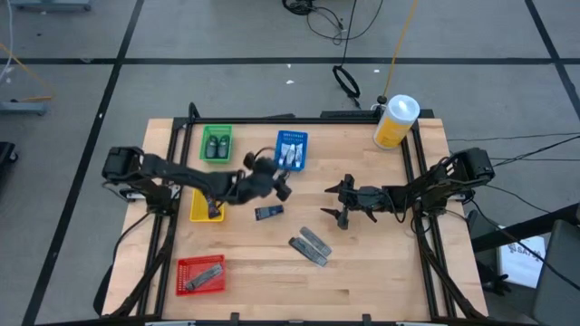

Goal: Pick & Place Travel size toiletries
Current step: Put the black comb in the red basket

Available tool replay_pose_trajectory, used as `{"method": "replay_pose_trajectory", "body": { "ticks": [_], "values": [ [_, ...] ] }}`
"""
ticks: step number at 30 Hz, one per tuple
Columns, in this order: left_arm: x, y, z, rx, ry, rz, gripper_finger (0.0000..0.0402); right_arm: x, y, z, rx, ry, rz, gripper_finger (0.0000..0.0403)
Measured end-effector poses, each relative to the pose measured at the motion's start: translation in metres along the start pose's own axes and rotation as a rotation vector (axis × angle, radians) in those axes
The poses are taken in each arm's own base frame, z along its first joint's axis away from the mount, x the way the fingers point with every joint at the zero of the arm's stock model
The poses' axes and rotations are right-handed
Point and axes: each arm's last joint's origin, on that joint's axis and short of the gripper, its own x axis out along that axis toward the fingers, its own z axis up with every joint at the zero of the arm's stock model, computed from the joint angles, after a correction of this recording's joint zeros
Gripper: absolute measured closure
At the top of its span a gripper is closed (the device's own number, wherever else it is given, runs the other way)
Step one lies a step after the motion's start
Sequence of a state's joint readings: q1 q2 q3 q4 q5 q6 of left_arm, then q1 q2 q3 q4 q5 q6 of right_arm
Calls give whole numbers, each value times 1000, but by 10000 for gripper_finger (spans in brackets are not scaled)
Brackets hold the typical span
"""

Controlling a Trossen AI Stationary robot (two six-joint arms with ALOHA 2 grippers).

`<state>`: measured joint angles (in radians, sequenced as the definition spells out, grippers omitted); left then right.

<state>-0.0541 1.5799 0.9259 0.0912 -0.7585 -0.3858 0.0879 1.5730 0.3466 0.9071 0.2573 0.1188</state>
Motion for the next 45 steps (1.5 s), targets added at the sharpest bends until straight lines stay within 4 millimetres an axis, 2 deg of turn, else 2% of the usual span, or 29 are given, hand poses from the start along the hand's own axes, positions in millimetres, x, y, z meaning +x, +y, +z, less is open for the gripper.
{"method": "replay_pose_trajectory", "body": {
  "ticks": [6,9,13,20,24,28,33,36,41,45],
  "values": [
    [-17,-10,-34,-78,-66,-98,179,0,0,0,-2,-1,0,94],
    [-26,-18,-41,-23,-53,-158,181,0,0,0,-4,-2,0,94],
    [-37,-30,-49,94,9,-350,181,0,0,0,-19,-1,7,94],
    [-54,-44,-62,74,154,-591,188,-2,10,-1,-79,16,182,94],
    [-62,-61,-76,97,151,-685,211,-5,19,-3,-148,24,354,94],
    [-59,-80,-98,62,126,-746,249,-11,36,-7,-287,15,475,94],
    [-43,-93,-120,-38,160,-735,305,-20,67,-8,-444,-14,533,94],
    [-31,-105,-125,-74,196,-712,339,-24,86,-6,-526,-7,536,94],
    [-17,-124,-129,-52,293,-638,392,-19,118,-9,-637,43,520,94],
    [-14,-127,-128,-63,365,-509,392,-9,136,-17,-744,89,433,94]
  ]
}}
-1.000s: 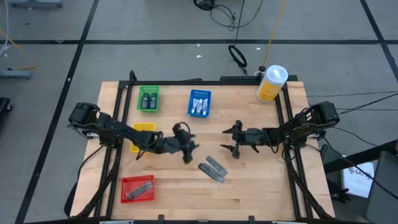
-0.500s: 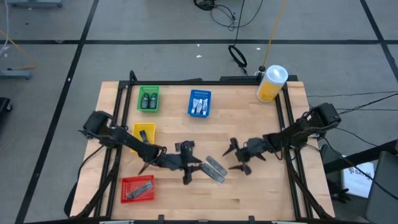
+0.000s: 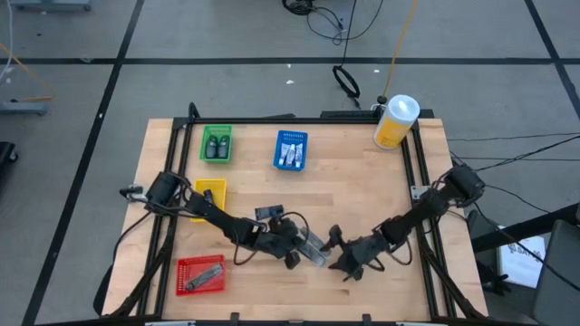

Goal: Pick & Place Travel size toiletries
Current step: Put the black comb in the red basket

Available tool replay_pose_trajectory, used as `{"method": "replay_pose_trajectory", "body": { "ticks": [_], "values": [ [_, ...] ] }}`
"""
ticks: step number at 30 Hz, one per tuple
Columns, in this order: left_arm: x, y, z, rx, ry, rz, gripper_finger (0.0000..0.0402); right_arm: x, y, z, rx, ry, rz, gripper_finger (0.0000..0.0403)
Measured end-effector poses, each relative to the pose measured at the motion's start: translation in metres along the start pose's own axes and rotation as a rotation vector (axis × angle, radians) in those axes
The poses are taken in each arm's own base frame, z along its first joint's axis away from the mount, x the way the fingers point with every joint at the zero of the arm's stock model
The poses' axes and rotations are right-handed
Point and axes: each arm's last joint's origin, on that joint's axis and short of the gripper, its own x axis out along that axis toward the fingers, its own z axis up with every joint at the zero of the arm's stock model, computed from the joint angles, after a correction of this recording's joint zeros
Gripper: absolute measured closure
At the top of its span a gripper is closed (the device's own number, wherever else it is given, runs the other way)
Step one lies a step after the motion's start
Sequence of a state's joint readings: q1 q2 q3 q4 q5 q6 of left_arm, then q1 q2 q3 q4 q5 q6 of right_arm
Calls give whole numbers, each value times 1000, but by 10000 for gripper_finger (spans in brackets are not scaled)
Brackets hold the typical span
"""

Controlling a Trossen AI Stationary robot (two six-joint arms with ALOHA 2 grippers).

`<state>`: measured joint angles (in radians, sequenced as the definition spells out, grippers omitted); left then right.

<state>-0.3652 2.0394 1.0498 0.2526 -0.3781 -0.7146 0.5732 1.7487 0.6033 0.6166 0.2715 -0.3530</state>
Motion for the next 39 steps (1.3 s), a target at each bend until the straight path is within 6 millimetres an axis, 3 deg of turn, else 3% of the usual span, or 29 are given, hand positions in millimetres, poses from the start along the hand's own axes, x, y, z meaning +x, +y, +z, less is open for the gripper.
{"method": "replay_pose_trajectory", "body": {
  "ticks": [12,18,28,31,39],
  "values": [
    [6,3,-9,-5,49,65,393,16,3,2,-105,65,-115,95],
    [13,3,-11,36,58,16,397,16,0,2,-109,79,-143,124],
    [13,3,-11,79,54,0,398,-14,12,17,-165,114,-69,151],
    [13,3,-11,80,55,0,391,-22,10,13,-174,187,-44,152],
    [16,5,-7,131,33,-20,394,-14,1,1,-305,257,-15,152]
  ]
}}
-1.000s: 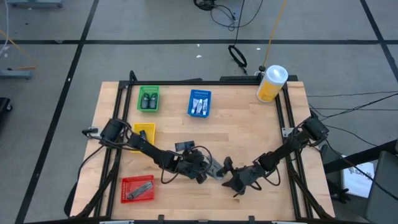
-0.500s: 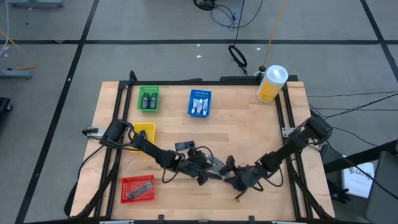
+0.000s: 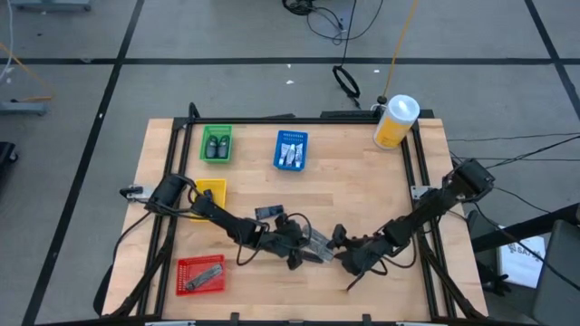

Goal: Pick & Place Travel size toiletries
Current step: Put the black comb in the red basket

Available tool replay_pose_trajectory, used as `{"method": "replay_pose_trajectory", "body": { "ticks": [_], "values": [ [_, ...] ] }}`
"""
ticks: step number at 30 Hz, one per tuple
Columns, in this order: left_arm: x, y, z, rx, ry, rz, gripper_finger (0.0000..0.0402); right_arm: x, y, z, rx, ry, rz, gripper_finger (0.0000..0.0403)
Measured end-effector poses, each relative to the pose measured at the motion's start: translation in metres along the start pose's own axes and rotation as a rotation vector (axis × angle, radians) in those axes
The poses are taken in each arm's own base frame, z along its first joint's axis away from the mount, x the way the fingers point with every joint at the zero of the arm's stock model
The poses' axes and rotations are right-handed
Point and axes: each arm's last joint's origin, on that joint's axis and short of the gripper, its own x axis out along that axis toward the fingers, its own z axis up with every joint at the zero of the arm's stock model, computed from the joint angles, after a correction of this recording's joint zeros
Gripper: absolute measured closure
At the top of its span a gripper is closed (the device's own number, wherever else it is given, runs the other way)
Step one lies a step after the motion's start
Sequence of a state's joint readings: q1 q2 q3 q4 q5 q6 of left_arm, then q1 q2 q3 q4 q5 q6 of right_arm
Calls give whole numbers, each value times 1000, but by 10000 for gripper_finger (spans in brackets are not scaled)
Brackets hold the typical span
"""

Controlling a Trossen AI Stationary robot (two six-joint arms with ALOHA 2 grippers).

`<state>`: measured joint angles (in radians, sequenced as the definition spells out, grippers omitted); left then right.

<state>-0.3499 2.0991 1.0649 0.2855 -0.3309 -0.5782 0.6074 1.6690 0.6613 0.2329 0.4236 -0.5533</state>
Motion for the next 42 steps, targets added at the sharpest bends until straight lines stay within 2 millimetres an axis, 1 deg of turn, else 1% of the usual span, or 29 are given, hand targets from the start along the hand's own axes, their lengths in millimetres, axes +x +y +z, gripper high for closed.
{"method": "replay_pose_trajectory", "body": {
  "ticks": [3,6,10,14,19,21,24,26,29,31,34,36,38,40,42],
  "values": [
    [3,3,0,-10,-7,8,397,6,0,-1,-34,-7,-10,152],
    [3,4,1,-22,-10,15,398,9,-1,3,-50,-48,-37,152],
    [3,3,2,-31,-20,9,393,11,-2,6,-41,-69,-88,153],
    [3,2,2,-37,-24,4,400,11,-5,7,6,-73,-134,164],
    [3,0,4,-74,-51,-31,391,10,-9,11,115,-118,-175,189],
    [3,-1,6,-94,-66,-41,394,10,-9,12,115,-127,-165,199],
    [3,-2,7,-104,-80,-51,400,11,-5,11,53,-143,-90,210],
    [3,-3,8,-107,-86,-55,396,9,-2,13,59,-158,-70,214],
    [2,-3,10,-103,-99,-60,389,2,-5,19,151,-205,-68,214],
    [0,-5,14,-102,-124,-71,388,-3,-5,20,202,-220,-30,208],
    [-6,-12,26,-84,-212,-123,396,-5,-4,20,290,-237,54,192],
    [-10,-19,35,-74,-278,-166,400,-5,-3,20,402,-255,118,178],
    [-14,-25,38,-47,-298,-185,398,-4,-3,18,528,-248,196,165],
    [-18,-36,41,20,-293,-216,395,-3,-3,15,667,-217,274,155],
    [-23,-51,42,128,-267,-238,397,-2,-4,13,810,-189,345,149]
  ]
}}
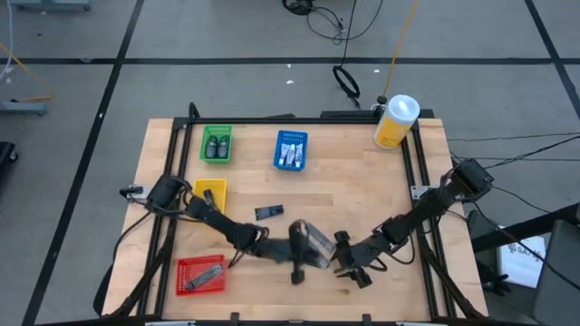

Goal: Pick & Place Travel size toiletries
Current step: Put the black comb in the red basket

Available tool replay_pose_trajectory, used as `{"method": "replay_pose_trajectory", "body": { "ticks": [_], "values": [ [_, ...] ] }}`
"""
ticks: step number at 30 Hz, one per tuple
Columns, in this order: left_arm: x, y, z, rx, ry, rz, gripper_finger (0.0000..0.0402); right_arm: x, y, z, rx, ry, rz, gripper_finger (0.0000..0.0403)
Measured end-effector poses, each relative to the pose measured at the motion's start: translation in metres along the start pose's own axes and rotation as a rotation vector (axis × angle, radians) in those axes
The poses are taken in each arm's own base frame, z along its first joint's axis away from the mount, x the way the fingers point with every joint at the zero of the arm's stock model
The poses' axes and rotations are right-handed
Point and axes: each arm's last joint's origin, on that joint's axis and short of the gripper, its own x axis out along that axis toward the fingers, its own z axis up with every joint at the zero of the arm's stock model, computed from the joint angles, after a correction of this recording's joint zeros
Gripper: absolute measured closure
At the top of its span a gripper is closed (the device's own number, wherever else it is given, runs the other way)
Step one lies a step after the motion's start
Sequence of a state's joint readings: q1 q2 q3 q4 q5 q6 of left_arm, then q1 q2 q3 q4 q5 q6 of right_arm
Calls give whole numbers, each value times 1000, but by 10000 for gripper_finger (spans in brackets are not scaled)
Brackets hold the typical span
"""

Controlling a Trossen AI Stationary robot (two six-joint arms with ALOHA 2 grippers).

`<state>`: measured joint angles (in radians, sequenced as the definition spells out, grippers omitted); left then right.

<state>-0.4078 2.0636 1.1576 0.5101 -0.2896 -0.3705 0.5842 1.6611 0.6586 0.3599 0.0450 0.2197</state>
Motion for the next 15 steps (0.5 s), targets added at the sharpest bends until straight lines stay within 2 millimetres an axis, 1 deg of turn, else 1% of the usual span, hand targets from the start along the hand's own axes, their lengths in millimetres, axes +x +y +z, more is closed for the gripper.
{"method": "replay_pose_trajectory", "body": {
  "ticks": [2,4,5,7,9,12,15],
  "values": [
    [0,-16,3,99,62,-12,400,0,-4,1,148,13,36,147],
    [2,-26,2,141,137,-8,399,1,-10,1,303,20,44,148],
    [4,-27,1,155,179,1,399,2,-14,1,374,21,33,148],
    [9,-27,-3,169,240,2,400,2,-21,2,469,28,27,148],
    [17,-23,-11,166,269,-3,399,4,-28,2,520,29,30,148],
    [26,-15,-26,147,320,30,400,5,-35,2,570,31,27,145],
    [31,-6,-31,119,347,56,399,6,-41,3,587,21,27,145]
  ]
}}
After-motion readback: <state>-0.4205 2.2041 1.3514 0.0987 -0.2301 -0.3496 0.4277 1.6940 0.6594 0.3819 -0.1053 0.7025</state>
